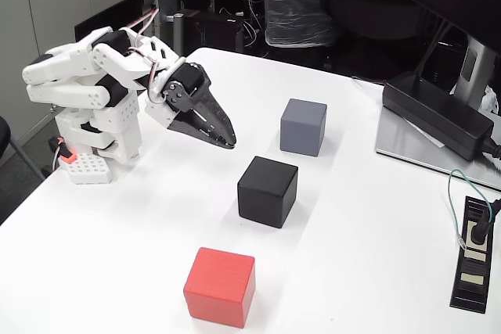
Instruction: Stack the three blocks in an ordered color.
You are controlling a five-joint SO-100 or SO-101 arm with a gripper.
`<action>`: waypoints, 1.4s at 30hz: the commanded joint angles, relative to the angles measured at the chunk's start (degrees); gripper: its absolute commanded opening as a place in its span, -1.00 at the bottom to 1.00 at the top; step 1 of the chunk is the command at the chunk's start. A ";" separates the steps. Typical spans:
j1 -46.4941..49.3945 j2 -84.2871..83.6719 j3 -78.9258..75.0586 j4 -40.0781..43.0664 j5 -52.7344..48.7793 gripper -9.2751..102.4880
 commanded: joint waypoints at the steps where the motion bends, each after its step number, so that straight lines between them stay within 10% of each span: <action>1: 0.09 0.44 -0.35 -0.70 0.62 -0.86; 20: 0.79 0.44 -0.79 -0.62 0.44 -0.84; 42: 0.18 -2.90 -25.58 11.95 -0.09 -0.31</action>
